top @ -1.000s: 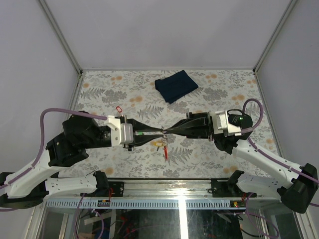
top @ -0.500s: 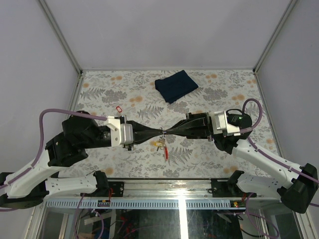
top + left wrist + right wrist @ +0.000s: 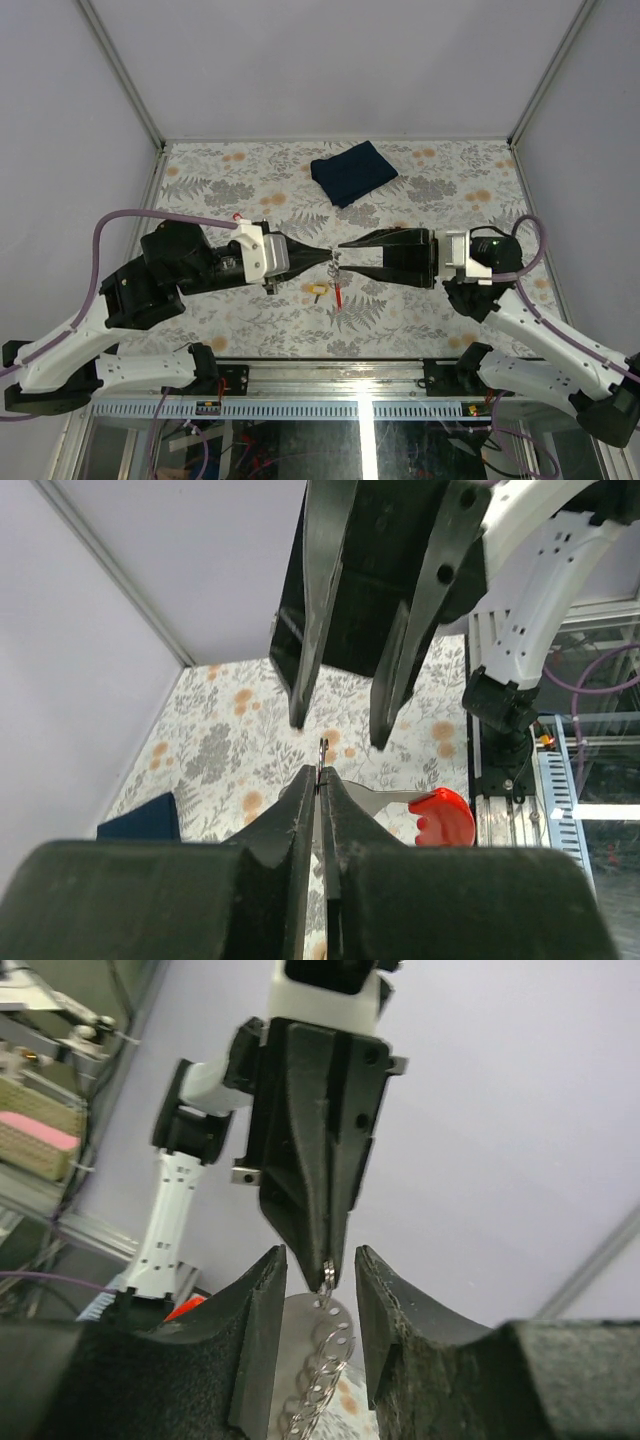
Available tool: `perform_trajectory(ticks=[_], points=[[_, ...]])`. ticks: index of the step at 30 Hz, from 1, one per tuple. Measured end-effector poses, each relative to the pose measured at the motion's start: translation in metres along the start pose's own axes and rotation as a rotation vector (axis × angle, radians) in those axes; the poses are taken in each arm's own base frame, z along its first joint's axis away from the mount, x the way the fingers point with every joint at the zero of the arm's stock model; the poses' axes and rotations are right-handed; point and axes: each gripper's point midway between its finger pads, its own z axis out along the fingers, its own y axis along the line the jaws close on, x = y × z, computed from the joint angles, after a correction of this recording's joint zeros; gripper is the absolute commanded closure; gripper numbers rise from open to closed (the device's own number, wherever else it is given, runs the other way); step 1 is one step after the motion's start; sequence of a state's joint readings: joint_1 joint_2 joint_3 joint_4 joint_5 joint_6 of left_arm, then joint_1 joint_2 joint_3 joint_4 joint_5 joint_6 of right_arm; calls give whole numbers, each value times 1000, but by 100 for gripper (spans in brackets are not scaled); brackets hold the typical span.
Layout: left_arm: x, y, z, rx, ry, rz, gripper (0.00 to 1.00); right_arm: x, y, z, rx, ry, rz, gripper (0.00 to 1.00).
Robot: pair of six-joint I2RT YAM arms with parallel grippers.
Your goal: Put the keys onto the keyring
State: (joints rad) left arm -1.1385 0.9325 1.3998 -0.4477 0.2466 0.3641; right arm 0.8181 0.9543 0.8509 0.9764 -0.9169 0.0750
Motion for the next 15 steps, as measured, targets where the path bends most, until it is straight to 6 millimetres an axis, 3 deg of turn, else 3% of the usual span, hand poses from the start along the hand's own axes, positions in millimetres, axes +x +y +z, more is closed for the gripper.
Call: perform_trajectory(ticks=[2,7,10,15], points=[[7,3,1,-16,28,-5,100,-3,-6,-5,56,27,-12,52],[22,14,1,-89,91,-19,100,5,-18,-29,236,127,-12,49],[34,22,-3,-154,121,-38,100,29,-20,-52,350,229,34,48],[57,32,-12,-260,181,-73,100,88,-10,-95,522,427,199,45]])
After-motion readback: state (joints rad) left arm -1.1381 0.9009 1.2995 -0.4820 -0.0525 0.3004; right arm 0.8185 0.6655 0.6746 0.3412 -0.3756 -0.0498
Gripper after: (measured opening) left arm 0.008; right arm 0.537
